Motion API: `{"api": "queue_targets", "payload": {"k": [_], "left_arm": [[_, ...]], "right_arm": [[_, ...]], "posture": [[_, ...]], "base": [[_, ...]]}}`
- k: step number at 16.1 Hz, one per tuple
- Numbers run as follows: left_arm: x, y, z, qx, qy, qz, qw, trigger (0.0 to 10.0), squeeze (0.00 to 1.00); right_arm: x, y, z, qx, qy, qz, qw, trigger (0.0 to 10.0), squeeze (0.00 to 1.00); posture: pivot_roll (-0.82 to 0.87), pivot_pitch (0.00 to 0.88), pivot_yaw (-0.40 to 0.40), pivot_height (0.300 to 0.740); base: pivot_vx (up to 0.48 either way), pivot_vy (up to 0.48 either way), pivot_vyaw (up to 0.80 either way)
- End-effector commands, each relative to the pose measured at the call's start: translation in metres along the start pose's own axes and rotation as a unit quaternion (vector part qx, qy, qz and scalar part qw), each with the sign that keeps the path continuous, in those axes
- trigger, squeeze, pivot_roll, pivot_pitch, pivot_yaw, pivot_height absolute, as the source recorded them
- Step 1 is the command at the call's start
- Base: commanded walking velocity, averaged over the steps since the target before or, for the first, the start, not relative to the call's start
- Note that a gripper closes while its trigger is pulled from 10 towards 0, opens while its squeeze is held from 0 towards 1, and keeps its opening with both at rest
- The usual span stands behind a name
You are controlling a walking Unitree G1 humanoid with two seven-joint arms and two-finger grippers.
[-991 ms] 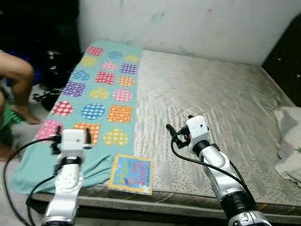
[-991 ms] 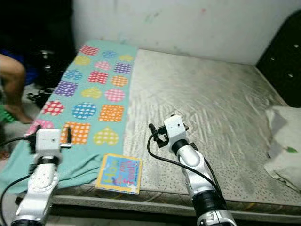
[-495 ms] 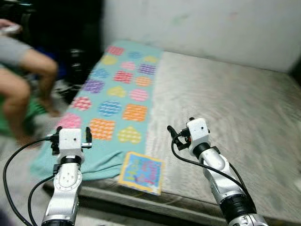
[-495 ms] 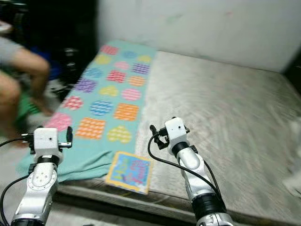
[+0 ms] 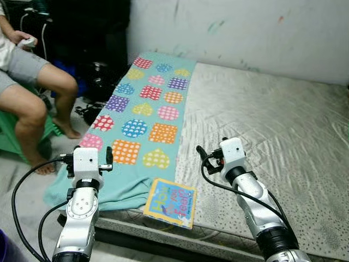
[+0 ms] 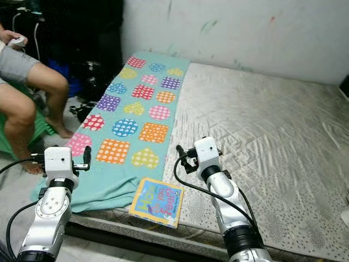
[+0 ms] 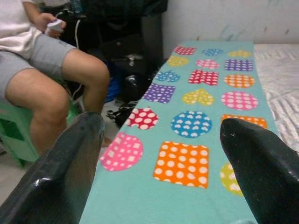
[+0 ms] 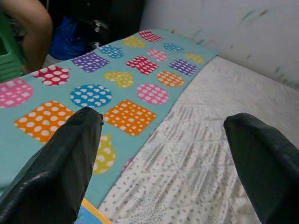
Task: Clean up the room
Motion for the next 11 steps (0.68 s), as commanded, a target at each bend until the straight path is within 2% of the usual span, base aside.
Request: {"api": "queue_targets", "payload": {"k": [1, 4, 11], "left_arm": [[0.0021, -0.0036, 0.0022, -0.004, 0.0, -0.008, 1.0, 10.0, 0.0], [0.0026, -0.0034, 0.0025, -0.006, 0.0, -0.007, 1.0, 10.0, 0.0], [0.004, -0.005, 0.0034, -0.008, -0.001, -0.01, 1.0, 10.0, 0.0]], "right_arm": [[-0.0015, -0.0054, 0.0033, 0.003, -0.005, -0.011, 1.0, 10.0, 0.0], [-0.001, -0.0051, 0.0036, 0.005, -0.004, -0.01, 1.0, 10.0, 0.0], [-0.0005, -0.0055, 0.0043, 0.004, -0.004, -0.01, 1.0, 10.0, 0.0]], "posture": [[-0.04, 0.003, -0.079, 0.74], [-0.04, 0.004, -0.08, 0.74], [-0.04, 0.001, -0.08, 0.74]], "base": [[0.0, 0.0, -0.63], [0.0, -0.247, -0.69], [0.0, -0.259, 0.0]]}}
Point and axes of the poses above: a point about 5 cm out from each wrist's last joint towards the gripper, its own x axis pointing out of the wrist towards the gripper, its own z axis along the axis of the wrist's last joint, y = z × x, the point moved 5 cm from there along x, pointing out of the wrist towards the gripper, and after that the axes turned 11 degrees about x, right-handed, at the moved point
